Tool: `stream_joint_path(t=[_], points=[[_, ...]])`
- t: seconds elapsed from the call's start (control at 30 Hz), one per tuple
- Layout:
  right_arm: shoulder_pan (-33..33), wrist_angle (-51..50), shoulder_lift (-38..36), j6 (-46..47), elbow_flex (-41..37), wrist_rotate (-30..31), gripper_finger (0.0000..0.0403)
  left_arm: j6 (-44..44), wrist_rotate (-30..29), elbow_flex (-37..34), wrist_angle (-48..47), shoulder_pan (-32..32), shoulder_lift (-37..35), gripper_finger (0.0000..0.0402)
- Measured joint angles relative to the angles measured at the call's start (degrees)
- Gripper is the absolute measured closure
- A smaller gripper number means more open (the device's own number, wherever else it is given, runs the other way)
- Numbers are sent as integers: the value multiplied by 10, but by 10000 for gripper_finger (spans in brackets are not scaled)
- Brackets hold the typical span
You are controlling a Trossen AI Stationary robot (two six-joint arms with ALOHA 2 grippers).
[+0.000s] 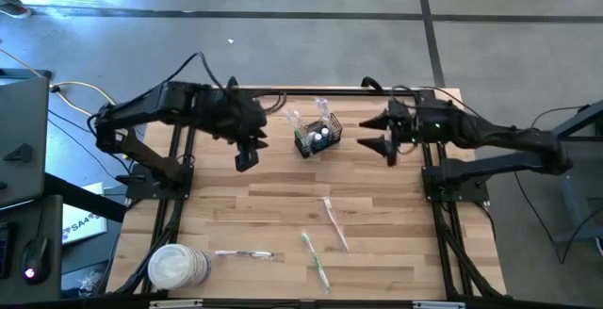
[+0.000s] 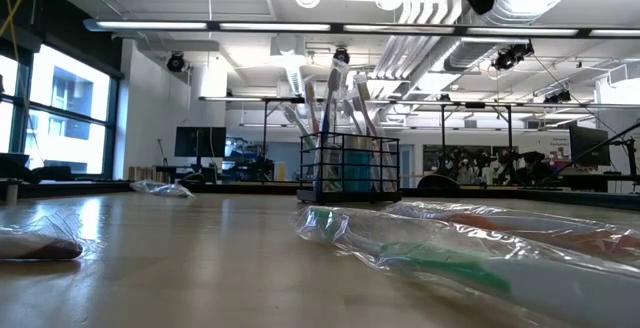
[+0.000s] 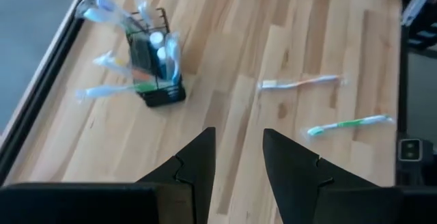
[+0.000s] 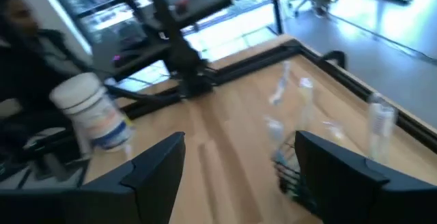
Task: Pick & Place toothbrushing station
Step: Put the orange toothbrush into the mesh organizer
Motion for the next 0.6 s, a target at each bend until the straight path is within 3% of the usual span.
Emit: stream_joint_path(t=[0.13, 0.3, 0.43, 0.6], points=[[69, -20, -14, 4, 1, 30, 133, -14, -53, 0, -18, -51, 0, 278], [166, -123, 8, 3, 62, 125, 133, -7, -53, 0, -22, -102, 0, 279], [226, -206, 57, 32, 149, 196, 133, 7, -55, 0, -24, -121, -3, 279], [265, -335, 152, 113, 257, 219, 133, -2, -82, 0, -60, -119, -13, 279]])
